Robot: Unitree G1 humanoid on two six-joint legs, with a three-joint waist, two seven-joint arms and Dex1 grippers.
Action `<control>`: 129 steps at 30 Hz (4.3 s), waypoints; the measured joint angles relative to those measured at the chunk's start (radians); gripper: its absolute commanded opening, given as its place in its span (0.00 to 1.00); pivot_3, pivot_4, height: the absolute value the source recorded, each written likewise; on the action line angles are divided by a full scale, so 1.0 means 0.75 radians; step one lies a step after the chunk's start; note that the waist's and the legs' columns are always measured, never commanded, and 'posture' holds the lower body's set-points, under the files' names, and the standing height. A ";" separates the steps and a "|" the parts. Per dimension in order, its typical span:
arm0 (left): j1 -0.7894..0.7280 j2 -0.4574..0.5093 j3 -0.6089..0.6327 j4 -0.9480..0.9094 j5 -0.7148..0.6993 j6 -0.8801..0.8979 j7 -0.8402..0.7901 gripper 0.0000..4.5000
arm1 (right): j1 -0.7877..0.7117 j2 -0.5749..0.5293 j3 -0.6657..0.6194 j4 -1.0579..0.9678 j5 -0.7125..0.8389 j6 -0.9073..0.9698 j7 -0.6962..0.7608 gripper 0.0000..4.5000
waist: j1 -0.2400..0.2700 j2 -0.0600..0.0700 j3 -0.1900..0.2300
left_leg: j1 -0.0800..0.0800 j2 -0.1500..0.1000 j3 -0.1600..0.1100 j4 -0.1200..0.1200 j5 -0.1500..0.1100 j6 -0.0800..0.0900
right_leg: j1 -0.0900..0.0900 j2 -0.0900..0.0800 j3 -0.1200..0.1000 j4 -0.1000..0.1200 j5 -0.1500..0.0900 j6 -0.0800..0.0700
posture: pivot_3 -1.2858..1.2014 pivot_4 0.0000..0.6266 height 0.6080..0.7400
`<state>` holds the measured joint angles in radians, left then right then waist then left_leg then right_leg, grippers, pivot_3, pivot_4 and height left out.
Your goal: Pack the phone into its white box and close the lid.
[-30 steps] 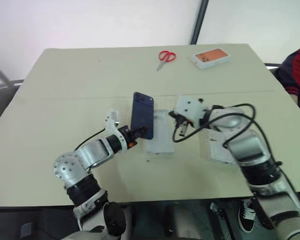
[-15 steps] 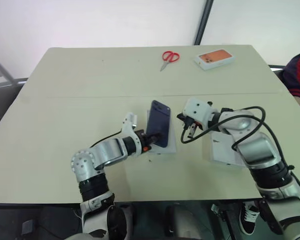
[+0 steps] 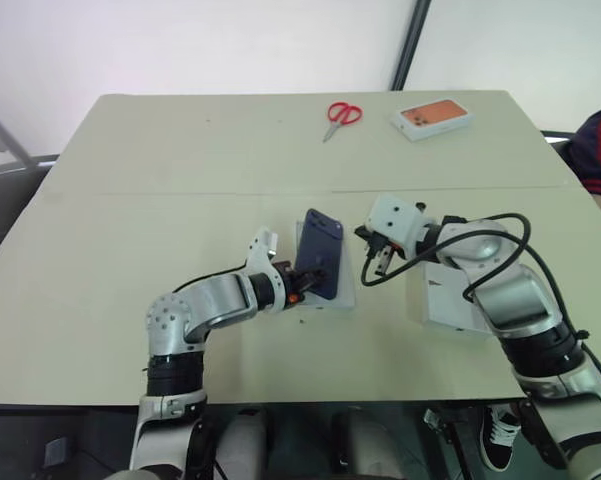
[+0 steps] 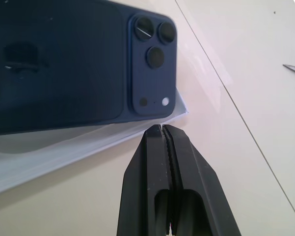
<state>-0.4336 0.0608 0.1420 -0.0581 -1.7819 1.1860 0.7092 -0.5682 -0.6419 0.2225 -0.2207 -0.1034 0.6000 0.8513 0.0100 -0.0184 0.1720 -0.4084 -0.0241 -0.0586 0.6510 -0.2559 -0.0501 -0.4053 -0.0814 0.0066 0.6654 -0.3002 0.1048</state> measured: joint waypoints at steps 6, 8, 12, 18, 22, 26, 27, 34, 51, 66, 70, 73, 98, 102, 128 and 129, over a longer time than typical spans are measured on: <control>0.000 0.090 -0.108 -0.002 -0.087 -0.097 0.000 0.48 | 0.000 0.000 0.001 0.002 0.000 -0.002 -0.005 0.00 | 0.000 0.000 0.000 | 0.000 0.000 0.000 0.000 0.000 0.000 | 0.000 0.000 0.000 0.000 0.000 0.000 | 0.52 0.24 1.00; 0.000 0.123 -0.135 -0.007 -0.118 -0.121 0.000 0.70 | -0.001 0.000 0.001 0.005 0.000 -0.003 -0.006 0.00 | -0.001 0.000 0.000 | 0.000 0.000 0.000 0.000 0.000 0.000 | 0.000 0.000 0.000 0.000 0.000 0.000 | 0.52 0.24 1.00; 0.000 0.228 -0.173 -0.068 -0.201 -0.172 -0.006 0.99 | -0.002 0.000 0.002 0.012 0.000 -0.009 -0.014 0.00 | -0.004 0.000 0.000 | 0.000 0.001 0.000 0.000 0.000 0.000 | 0.000 0.000 0.001 0.000 0.000 0.000 | 0.52 0.24 1.00; 0.049 0.455 -0.210 -0.191 -0.223 -0.161 -0.098 0.99 | -0.004 0.002 0.003 0.016 0.000 -0.013 -0.015 0.00 | -0.011 0.001 0.000 | 0.000 0.001 0.000 -0.001 0.000 0.000 | 0.000 0.001 0.002 0.000 0.000 0.000 | 0.52 0.24 1.00; 0.066 0.634 -0.213 -0.289 -0.227 -0.136 -0.233 0.99 | -0.006 0.003 0.004 0.020 0.000 -0.026 -0.015 0.00 | -0.012 0.001 0.000 | 0.000 0.001 0.000 -0.001 0.000 0.000 | 0.000 0.001 0.001 0.000 0.000 0.000 | 0.52 0.24 1.00; 0.077 0.790 -0.211 -0.348 -0.180 -0.113 -0.384 0.99 | -0.010 0.005 0.008 0.041 0.000 -0.039 -0.015 0.00 | -0.017 0.001 0.000 | 0.000 0.001 0.000 -0.002 0.000 0.000 | 0.000 0.001 0.001 0.000 0.000 0.000 | 0.52 0.24 1.00; 0.079 0.834 -0.209 -0.350 -0.131 -0.106 -0.433 0.99 | -0.014 0.006 0.009 0.042 0.000 -0.041 -0.015 0.00 | -0.020 0.001 0.000 | 0.000 0.000 0.000 -0.002 0.000 0.001 | 0.000 0.001 0.001 0.000 0.000 0.000 | 0.52 0.24 1.00; 0.082 1.107 -0.194 -0.385 0.624 -0.280 -0.902 0.80 | -0.033 0.004 0.009 0.075 -0.001 -0.056 -0.016 0.00 | -0.034 0.003 0.001 | 0.001 -0.001 0.002 -0.004 -0.004 0.007 | -0.001 0.004 0.000 -0.001 0.000 -0.001 | 0.52 0.24 1.00; -0.048 0.908 -0.570 -0.284 1.522 -0.454 -1.523 0.02 | 0.000 -0.046 0.092 0.140 -0.091 -0.024 -0.060 0.00 | -0.028 0.003 0.002 | 0.000 -0.001 0.001 -0.002 -0.006 0.011 | 0.001 0.002 -0.001 -0.001 0.000 0.000 | 0.52 0.24 1.00; -0.192 0.564 -0.693 -0.141 1.814 -0.336 -1.560 0.02 | 0.082 0.049 0.187 0.082 -0.122 0.016 -0.084 0.00 | -0.014 0.004 0.002 | 0.000 0.000 -0.001 0.001 -0.006 0.011 | 0.004 0.001 -0.003 -0.001 0.000 0.000 | 0.52 0.24 1.00; -0.227 0.475 -0.698 -0.074 1.877 -0.340 -1.579 0.02 | 0.095 0.023 0.169 0.061 -0.131 0.059 -0.080 0.00 | 0.005 0.005 0.002 | 0.001 -0.002 -0.002 0.003 -0.006 0.011 | 0.006 0.000 -0.005 -0.001 0.000 0.000 | 0.52 0.24 1.00; -0.254 0.407 -0.709 -0.030 1.925 -0.348 -1.589 0.02 | 0.120 -0.022 0.148 0.029 -0.132 0.076 -0.069 0.00 | 0.006 0.005 0.002 | 0.001 -0.003 -0.003 0.004 -0.006 0.012 | 0.008 -0.001 -0.006 -0.003 -0.001 0.000 | 0.52 0.24 1.00; -0.402 0.091 -0.832 0.260 2.117 -0.458 -1.848 0.02 | 0.376 -0.274 -0.097 -0.150 -0.117 0.159 -0.006 0.00 | 0.004 0.005 0.001 | 0.002 -0.003 -0.004 0.004 -0.007 0.013 | 0.011 0.000 -0.007 -0.003 -0.001 0.001 | 0.52 0.24 1.00; -0.402 0.079 -0.823 0.270 2.132 -0.459 -1.852 0.02 | 0.401 -0.294 -0.104 -0.181 -0.116 0.173 0.017 0.00 | 0.003 0.005 0.001 | 0.003 -0.003 -0.004 0.004 -0.007 0.013 | 0.011 0.000 -0.007 -0.003 -0.001 0.001 | 0.52 0.24 1.00; -0.381 0.150 -0.753 0.201 2.128 -0.429 -1.896 0.00 | 0.320 -0.336 -0.177 -0.136 0.022 0.220 0.137 0.75 | -0.010 0.005 0.002 | 0.003 -0.001 -0.004 0.003 -0.007 0.013 | 0.010 0.001 -0.007 -0.002 -0.001 0.001 | 0.52 0.24 1.00; -0.379 0.171 -0.736 0.178 2.125 -0.437 -1.905 0.00 | 0.307 -0.336 -0.206 -0.148 0.053 0.260 0.143 0.87 | -0.013 0.006 0.002 | 0.003 -0.001 -0.004 0.003 -0.007 0.013 | 0.010 0.001 -0.007 -0.002 -0.001 0.001 | 0.52 0.24 1.00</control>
<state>-0.7177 0.1888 -0.4101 0.0755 -0.1880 0.8582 -0.7196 -0.3377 -0.8937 0.0677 -0.3314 -0.0633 0.7947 0.9585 0.0005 -0.0143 0.1733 -0.4063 -0.0246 -0.0613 0.6533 -0.2610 -0.0405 -0.3981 -0.0804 0.0012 0.6639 -0.3008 0.1055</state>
